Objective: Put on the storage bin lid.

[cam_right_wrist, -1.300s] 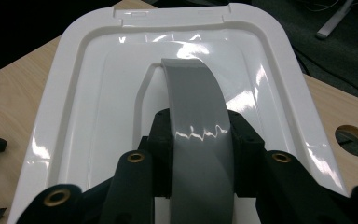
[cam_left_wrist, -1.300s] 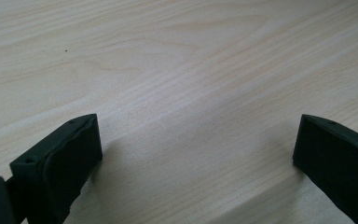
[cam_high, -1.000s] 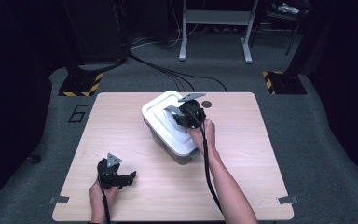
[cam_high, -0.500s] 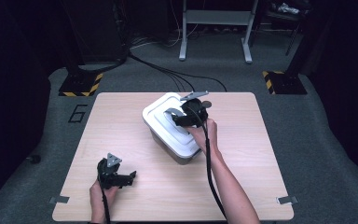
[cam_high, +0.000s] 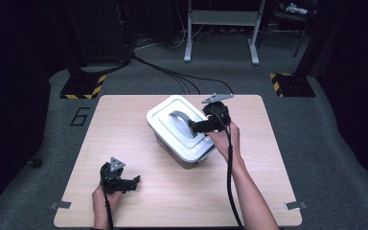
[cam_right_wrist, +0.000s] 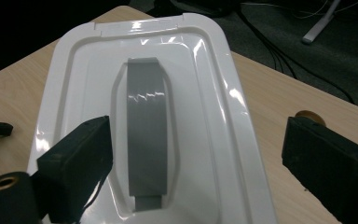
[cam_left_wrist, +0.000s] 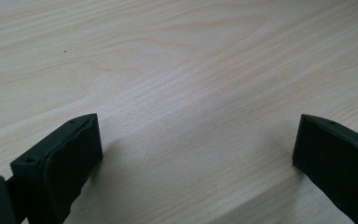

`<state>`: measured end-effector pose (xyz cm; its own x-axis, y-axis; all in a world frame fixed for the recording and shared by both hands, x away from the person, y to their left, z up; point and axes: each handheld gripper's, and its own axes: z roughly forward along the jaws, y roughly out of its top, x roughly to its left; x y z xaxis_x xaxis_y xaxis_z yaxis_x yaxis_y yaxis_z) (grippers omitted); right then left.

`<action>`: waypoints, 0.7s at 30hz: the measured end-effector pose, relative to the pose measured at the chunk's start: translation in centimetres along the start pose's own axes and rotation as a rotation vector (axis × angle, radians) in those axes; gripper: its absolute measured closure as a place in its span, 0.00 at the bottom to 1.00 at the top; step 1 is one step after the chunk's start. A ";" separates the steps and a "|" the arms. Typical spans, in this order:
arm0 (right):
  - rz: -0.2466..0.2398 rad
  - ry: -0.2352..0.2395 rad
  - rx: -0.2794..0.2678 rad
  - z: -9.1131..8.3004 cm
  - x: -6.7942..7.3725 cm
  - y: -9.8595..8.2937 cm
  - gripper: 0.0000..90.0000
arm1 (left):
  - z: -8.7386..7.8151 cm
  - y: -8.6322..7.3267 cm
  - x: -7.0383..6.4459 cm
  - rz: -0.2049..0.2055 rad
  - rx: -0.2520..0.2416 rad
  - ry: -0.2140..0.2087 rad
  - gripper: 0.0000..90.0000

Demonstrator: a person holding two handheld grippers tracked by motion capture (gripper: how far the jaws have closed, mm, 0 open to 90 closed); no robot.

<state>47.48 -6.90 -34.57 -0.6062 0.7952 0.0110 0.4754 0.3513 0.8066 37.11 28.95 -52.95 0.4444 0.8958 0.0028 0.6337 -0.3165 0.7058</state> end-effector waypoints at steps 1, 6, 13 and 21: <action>-0.007 -0.003 -0.004 -0.3 -0.2 -0.2 0.06 | 0.0 0.0 0.0 -0.001 -0.002 0.002 0.01; 0.014 -0.031 -0.006 -2.1 -1.3 -1.6 0.01 | 0.0 0.0 0.0 -0.001 -0.003 0.002 0.01; 0.024 -0.078 -0.015 -4.5 -2.4 -4.5 0.00 | 0.0 0.0 0.0 -0.002 -0.003 0.002 0.01; 0.066 -0.134 -0.006 -5.6 -3.4 -9.8 0.00 | 0.1 0.0 -0.1 -0.014 -0.005 -0.002 0.01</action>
<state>41.26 -15.83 -39.22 -0.4830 0.8755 -0.0149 0.5075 0.2938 0.8100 37.10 28.84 -53.02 0.4365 0.8997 -0.0082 0.6365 -0.3024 0.7095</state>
